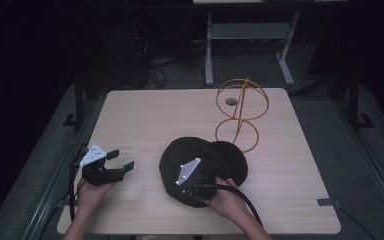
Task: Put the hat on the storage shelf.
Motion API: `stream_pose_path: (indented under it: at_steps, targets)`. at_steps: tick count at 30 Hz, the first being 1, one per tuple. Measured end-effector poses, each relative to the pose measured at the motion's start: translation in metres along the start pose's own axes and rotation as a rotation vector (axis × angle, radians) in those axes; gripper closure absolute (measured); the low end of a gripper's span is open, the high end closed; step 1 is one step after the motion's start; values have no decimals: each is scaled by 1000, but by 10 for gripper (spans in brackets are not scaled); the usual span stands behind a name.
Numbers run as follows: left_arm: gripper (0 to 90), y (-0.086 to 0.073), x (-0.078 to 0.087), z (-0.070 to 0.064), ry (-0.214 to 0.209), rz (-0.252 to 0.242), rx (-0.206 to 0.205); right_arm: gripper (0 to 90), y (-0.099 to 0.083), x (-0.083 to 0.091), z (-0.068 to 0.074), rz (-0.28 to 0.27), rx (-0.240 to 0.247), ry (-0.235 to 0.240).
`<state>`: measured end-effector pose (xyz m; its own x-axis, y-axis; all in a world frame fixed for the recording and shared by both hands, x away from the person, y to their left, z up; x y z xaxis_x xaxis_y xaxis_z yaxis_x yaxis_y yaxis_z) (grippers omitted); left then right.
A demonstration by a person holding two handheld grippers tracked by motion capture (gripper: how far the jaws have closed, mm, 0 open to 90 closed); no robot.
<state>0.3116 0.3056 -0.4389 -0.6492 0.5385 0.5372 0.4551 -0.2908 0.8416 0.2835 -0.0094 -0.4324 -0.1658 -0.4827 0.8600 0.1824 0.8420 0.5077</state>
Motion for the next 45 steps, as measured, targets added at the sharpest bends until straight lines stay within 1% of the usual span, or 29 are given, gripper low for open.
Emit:
stream_pose_path:
  at_steps: [3,5,7,8,9,10,13,14,17,18,19,20,22,23,24,25,27,30,31,34,36,37,38,39,40,41,42,43,45]
  targets:
    - [210,0,0,-1,-4,0,0,797,0,4,-1,-13,-13,3]
    - [210,0,-1,-2,-9,7,-5,799,0,11,0,-21,0,-10]
    - [210,0,-2,-3,-13,13,-12,800,1,14,0,-26,-8,-11]
    - [212,0,-3,-4,-16,13,-7,805,1,22,-1,-47,-10,-16]
    - [217,1,-4,-6,-19,14,-16,807,1,27,-3,-61,-10,-17]
    - [219,1,-4,-6,-19,14,-16,807,1,27,-3,-61,-10,-17]
    - [222,3,-5,-10,-33,13,-27,808,2,43,-7,-102,-27,-13]
    - [227,4,-5,-12,-40,12,-26,806,2,55,-10,-128,-27,-17]
    - [227,5,-6,-17,-52,14,-40,801,3,68,-12,-157,-30,-17]
    - [227,6,-7,-20,-62,14,-32,801,3,68,-12,-157,-30,-17]
    - [227,7,-7,-23,-76,10,-42,800,3,72,-12,-167,-33,-11]
    - [227,8,-8,-28,-93,0,-44,798,4,81,-14,-189,-34,2]
    - [227,9,-7,-31,-103,0,-46,798,4,83,-14,-198,-42,10]
    - [229,11,-7,-36,-124,-4,-59,796,4,89,-15,-226,-39,15]
    - [228,11,-7,-36,-124,-4,-59,796,4,89,-15,-226,-39,15]
    - [228,12,-7,-41,-139,-13,-68,795,4,91,-15,-231,-49,22]
    - [227,13,-8,-46,-144,-13,-80,795,3,96,-16,-245,-54,22]
    - [193,15,-9,-56,-152,-16,-100,795,2,100,-16,-258,-51,17]
    - [189,16,-10,-60,-164,-14,-115,795,2,101,-16,-259,-50,11]
    - [174,20,-12,-70,-188,-24,-135,795,1,107,-17,-279,-61,17]
    - [173,22,-13,-75,-205,-32,-140,795,1,108,-18,-283,-54,16]
    - [172,23,-14,-78,-214,-40,-145,795,1,111,-18,-290,-62,21]
    - [170,26,-15,-82,-232,-54,-148,795,1,115,-19,-304,-59,23]
    - [170,26,-15,-82,-232,-54,-148,795,1,115,-19,-304,-59,23]
    - [170,29,-16,-85,-258,-61,-134,795,1,117,-20,-309,-60,25]
    - [185,32,-17,-87,-279,-60,-134,795,0,123,-21,-328,-61,23]
    - [185,34,-17,-89,-290,-62,-140,795,0,123,-21,-328,-61,23]
    - [196,36,-17,-92,-299,-68,-149,795,1,125,-22,-333,-65,25]
    - [197,41,-19,-99,-295,-81,-167,796,1,130,-22,-344,-63,23]
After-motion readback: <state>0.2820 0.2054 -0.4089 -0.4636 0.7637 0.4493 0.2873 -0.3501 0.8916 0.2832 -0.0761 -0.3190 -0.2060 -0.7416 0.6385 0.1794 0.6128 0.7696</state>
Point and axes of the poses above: each handheld gripper's, and its own axes: x roughly backward along the jaws, y roughly out of its top, z roughly to its left, the point moved 1 cm from there along -x, roughly forward along the jaws, and after that the axes turned 4 degrees about z, right-handed, at the moved point
